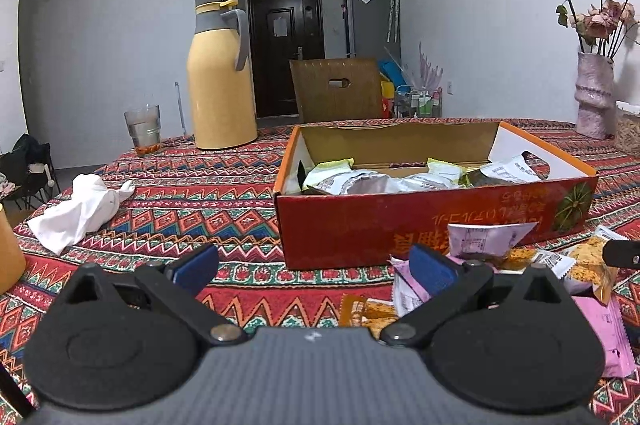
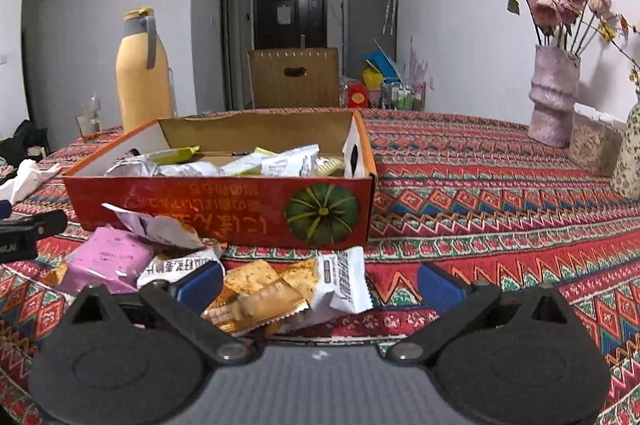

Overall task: Organize snacks
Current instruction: 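Move the open right tool toward the yellow cracker packet in the pile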

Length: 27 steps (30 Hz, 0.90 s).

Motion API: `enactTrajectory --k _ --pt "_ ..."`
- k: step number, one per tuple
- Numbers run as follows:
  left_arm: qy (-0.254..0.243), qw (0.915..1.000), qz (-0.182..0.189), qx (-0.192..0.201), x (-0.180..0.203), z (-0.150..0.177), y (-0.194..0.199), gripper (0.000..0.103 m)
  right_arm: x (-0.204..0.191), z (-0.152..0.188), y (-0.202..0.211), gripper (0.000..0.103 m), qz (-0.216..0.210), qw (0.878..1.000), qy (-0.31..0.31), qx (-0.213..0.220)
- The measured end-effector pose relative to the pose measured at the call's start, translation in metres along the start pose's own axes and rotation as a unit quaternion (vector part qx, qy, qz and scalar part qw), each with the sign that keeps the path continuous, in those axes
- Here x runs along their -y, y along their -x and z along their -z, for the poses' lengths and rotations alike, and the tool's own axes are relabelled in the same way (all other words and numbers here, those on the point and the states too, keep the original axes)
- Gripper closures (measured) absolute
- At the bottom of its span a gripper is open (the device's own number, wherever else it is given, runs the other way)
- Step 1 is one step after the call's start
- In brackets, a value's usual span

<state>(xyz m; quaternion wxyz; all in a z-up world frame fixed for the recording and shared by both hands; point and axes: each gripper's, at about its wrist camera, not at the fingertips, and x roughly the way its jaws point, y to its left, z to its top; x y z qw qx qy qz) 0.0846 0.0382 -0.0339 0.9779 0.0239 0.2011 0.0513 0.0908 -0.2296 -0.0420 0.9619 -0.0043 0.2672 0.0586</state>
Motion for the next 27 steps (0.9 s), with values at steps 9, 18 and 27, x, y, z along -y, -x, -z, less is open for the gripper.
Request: enactTrajectory --k 9,18,27 --pt "0.008 0.9999 0.005 -0.008 -0.003 0.000 -0.002 0.000 -0.002 -0.008 -0.013 0.000 0.007 1.000 0.017 -0.016" --pt "0.013 0.9998 0.006 -0.012 -0.005 0.000 -0.003 0.000 -0.025 -0.013 -0.012 0.001 -0.030 0.997 0.072 -0.012" --pt "0.016 0.9998 0.009 -0.011 -0.006 -0.001 -0.003 0.000 -0.047 -0.003 -0.028 0.039 -0.051 0.988 0.138 -0.038"
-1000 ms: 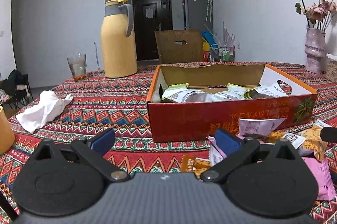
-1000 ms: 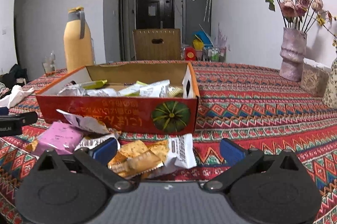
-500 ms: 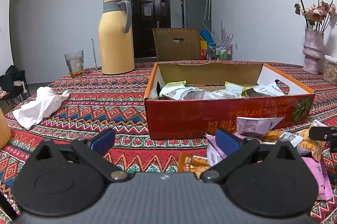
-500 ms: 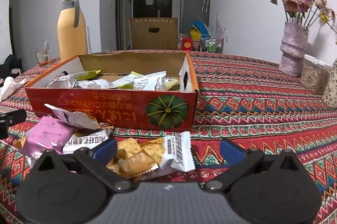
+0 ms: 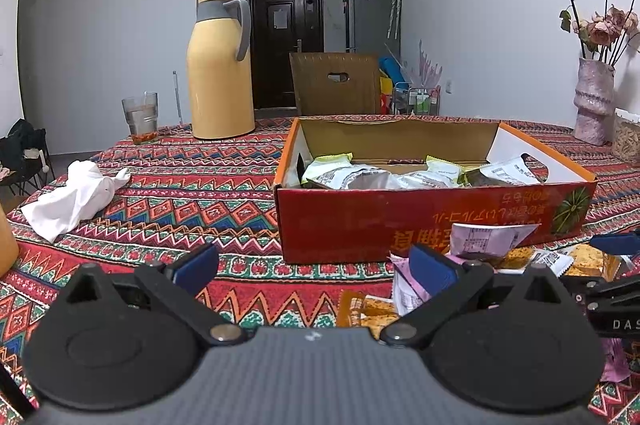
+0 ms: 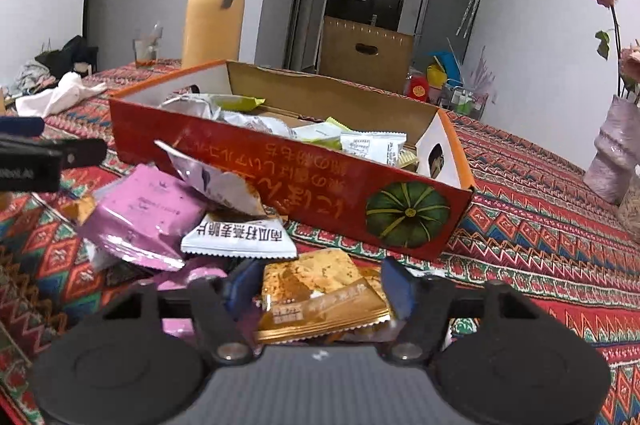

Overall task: Organize snacks
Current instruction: 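Move the open right tool toward the yellow cracker packet in the pile, then grasp the yellow cracker packet with the right tool while the left tool grasps a pink packet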

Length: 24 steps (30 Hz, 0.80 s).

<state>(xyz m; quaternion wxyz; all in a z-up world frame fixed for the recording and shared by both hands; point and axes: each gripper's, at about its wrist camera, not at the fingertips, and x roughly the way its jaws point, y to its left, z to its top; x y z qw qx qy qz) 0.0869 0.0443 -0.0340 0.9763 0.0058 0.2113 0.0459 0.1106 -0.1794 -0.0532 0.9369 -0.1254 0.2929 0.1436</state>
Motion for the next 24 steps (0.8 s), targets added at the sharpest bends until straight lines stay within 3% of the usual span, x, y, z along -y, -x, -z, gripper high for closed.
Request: enactTrajectory --k 4,12,24 --pt "0.000 1.0000 0.000 0.000 0.000 0.000 0.000 0.000 -0.001 -0.001 -0.002 0.049 -0.017 1.000 0.007 0.000" --pt "0.001 1.0000 0.000 -0.001 0.000 0.000 0.000 0.000 -0.009 -0.001 0.001 0.058 -0.017 0.999 0.045 -0.002" --pt "-0.004 0.9999 -0.005 -0.010 0.001 0.001 -0.004 0.000 0.041 0.007 0.028 0.058 0.021 0.992 -0.102 0.073"
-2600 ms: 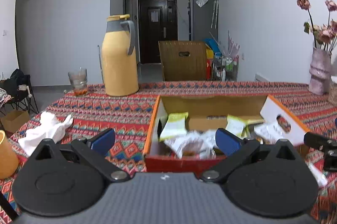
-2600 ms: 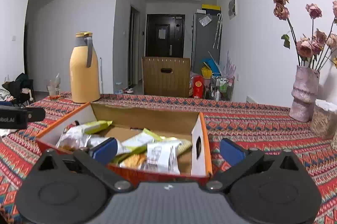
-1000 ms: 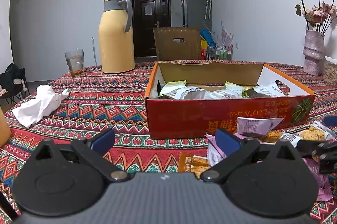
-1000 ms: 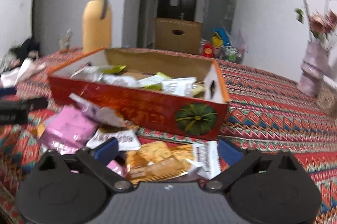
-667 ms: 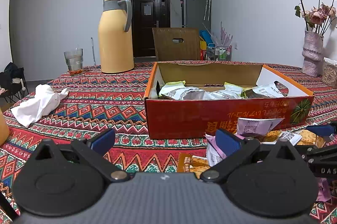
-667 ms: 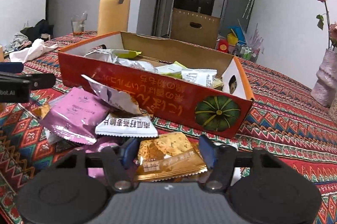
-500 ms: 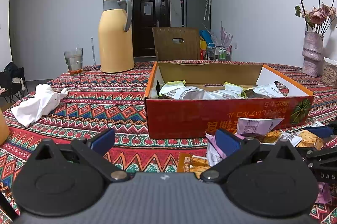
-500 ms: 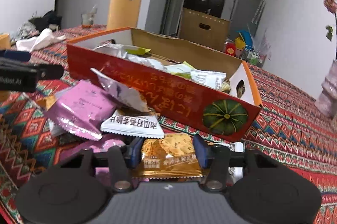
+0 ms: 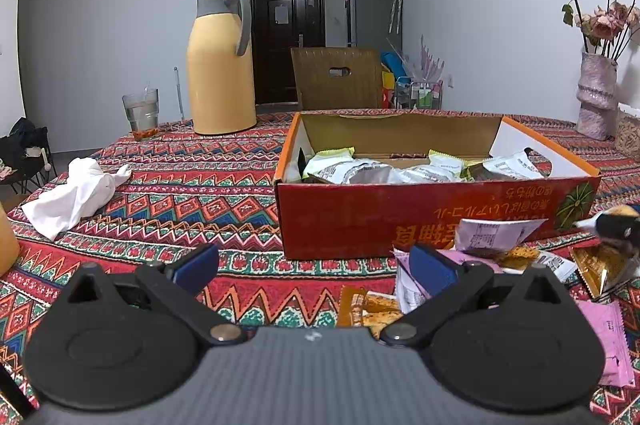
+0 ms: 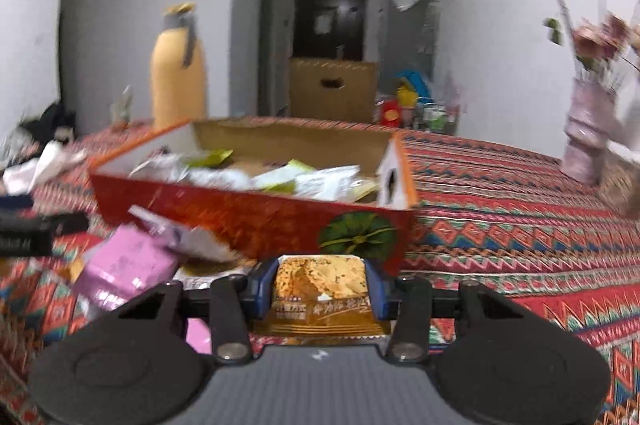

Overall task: Organize snacks
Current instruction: 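Grasp the yellow cracker packet with the right tool while the left tool grasps a pink packet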

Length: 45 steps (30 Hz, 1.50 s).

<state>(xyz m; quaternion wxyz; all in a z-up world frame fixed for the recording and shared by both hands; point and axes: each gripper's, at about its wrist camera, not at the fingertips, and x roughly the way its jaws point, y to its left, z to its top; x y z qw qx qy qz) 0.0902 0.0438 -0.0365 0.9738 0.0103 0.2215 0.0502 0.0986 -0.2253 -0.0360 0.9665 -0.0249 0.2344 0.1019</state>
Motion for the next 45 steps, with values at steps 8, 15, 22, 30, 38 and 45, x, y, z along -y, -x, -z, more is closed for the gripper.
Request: enactTrajectory --k 8,15,22,30,38,45 --pt "-0.010 0.9998 0.013 -0.014 0.014 -0.013 0.010 0.000 0.026 0.007 0.000 0.058 0.029 0.999 -0.040 0.014" --pt "-0.059 0.9974 0.026 -0.031 0.067 -0.021 0.012 0.000 0.036 0.013 -0.006 0.058 0.041 0.997 -0.064 0.017" --pt "-0.081 0.9946 0.014 -0.064 0.098 -0.016 0.000 0.005 0.044 0.016 -0.006 0.057 0.024 0.995 -0.092 0.014" --pt "-0.064 0.9924 0.011 -0.105 0.100 -0.010 -0.018 0.027 0.040 0.024 -0.005 0.057 0.008 0.996 -0.087 0.013" --pt "-0.065 0.9911 0.012 -0.116 0.102 -0.005 -0.025 0.041 0.043 0.024 -0.005 0.057 -0.004 0.995 -0.095 0.015" --pt "-0.064 0.9919 0.020 -0.108 0.095 -0.004 -0.019 0.041 0.043 0.024 -0.004 0.057 -0.007 0.995 -0.097 0.017"
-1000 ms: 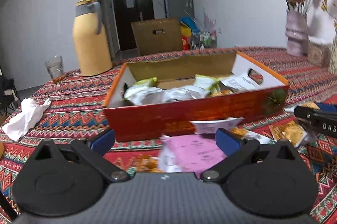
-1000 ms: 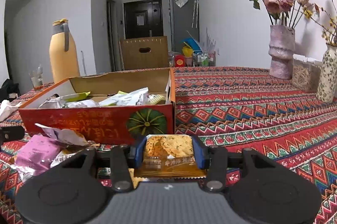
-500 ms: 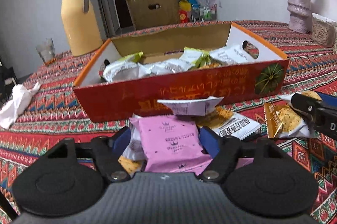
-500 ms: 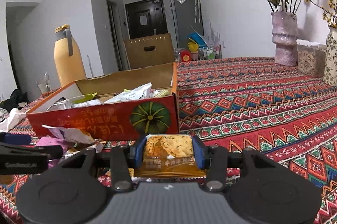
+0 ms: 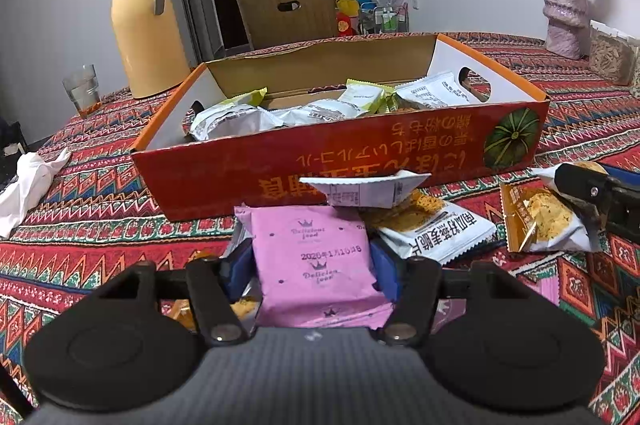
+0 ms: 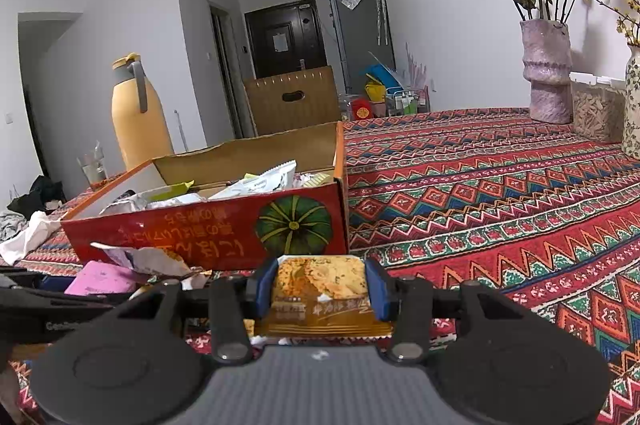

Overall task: Organize snacks
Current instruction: 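Carry both held packets over the box and open both tools to drop them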

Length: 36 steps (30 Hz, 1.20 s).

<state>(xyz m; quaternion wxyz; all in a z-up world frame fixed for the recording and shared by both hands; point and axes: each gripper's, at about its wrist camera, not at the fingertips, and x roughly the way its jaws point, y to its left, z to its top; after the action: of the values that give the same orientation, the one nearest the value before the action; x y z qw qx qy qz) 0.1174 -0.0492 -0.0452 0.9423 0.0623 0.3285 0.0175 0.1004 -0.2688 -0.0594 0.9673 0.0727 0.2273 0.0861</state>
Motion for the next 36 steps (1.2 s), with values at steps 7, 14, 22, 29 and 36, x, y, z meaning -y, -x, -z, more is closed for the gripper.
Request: enactTrajectory --k 7,14,22,29,36 --pt "0.009 0.9997 0.004 0.023 -0.014 0.002 0.017 0.041 -0.001 0.000 0.000 0.057 0.000 1.000 0.000 0.001" --pt "0.024 0.9980 0.003 0.059 -0.033 -0.002 0.039 0.041 -0.002 0.001 0.003 0.057 0.002 1.000 0.003 0.009" --pt "0.039 0.9948 0.000 0.094 -0.051 -0.016 0.055 0.041 -0.010 -0.003 0.005 0.057 0.016 1.000 0.022 0.013" --pt "0.049 0.9920 -0.001 0.116 -0.055 -0.034 0.054 0.041 -0.029 -0.022 0.018 0.057 0.007 0.998 0.047 0.040" --pt "0.055 0.9897 0.002 0.132 -0.056 -0.060 0.045 0.041 -0.054 -0.050 0.008 0.057 -0.004 0.995 0.075 0.063"
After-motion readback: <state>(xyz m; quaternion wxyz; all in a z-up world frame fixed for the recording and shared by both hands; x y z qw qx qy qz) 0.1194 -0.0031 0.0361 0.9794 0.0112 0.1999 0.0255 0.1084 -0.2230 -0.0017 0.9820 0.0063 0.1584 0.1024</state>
